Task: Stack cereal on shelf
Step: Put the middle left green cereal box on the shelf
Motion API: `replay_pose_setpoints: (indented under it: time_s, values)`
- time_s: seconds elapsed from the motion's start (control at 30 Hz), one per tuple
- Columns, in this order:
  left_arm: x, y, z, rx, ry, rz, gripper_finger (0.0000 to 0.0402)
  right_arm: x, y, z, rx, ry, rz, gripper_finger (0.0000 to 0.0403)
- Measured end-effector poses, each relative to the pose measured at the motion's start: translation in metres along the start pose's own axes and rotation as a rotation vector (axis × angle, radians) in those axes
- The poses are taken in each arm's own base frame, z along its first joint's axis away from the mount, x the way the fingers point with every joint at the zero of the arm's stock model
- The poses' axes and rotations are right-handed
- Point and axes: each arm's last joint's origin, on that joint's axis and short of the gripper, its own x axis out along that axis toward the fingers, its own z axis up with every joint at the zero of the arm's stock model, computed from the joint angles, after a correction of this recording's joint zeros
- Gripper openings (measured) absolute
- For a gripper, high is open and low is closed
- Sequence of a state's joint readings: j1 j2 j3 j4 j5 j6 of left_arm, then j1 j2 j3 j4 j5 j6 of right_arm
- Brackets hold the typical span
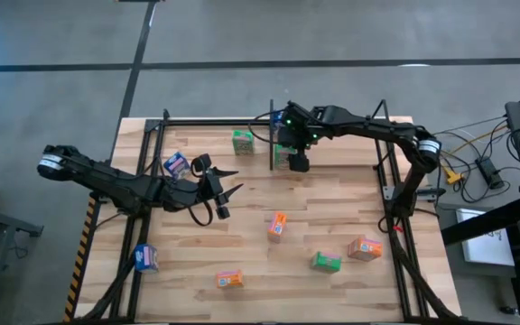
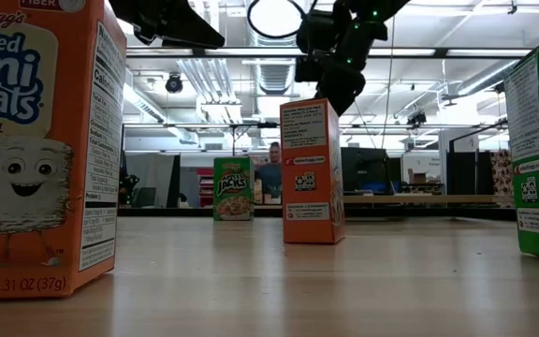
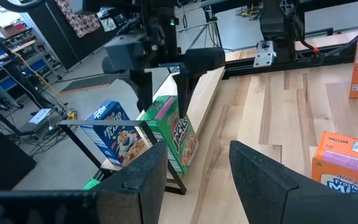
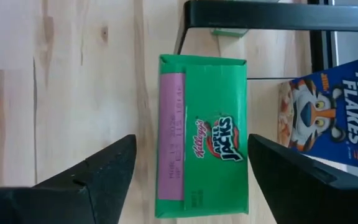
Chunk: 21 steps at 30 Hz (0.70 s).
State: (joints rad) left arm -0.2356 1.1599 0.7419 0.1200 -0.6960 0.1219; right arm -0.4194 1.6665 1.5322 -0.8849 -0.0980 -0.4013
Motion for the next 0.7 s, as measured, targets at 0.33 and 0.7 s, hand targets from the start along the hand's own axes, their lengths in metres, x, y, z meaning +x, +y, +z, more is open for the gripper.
replay_pose_setpoints:
  time_s: [0.33, 0.7]
  values:
    - [0.0, 0.0, 0.0, 0.0, 0.0, 0.0, 0.0157, 0.0, 0.0, 0.0, -0.002, -0.003, 0.005, 0.0203]
    - [0.0, 0.0, 0.0, 0.002, 0.002, -0.001, 0.0157, -0.012, -0.001, -0.007, -0.052, 0.04, -0.008, 0.0159]
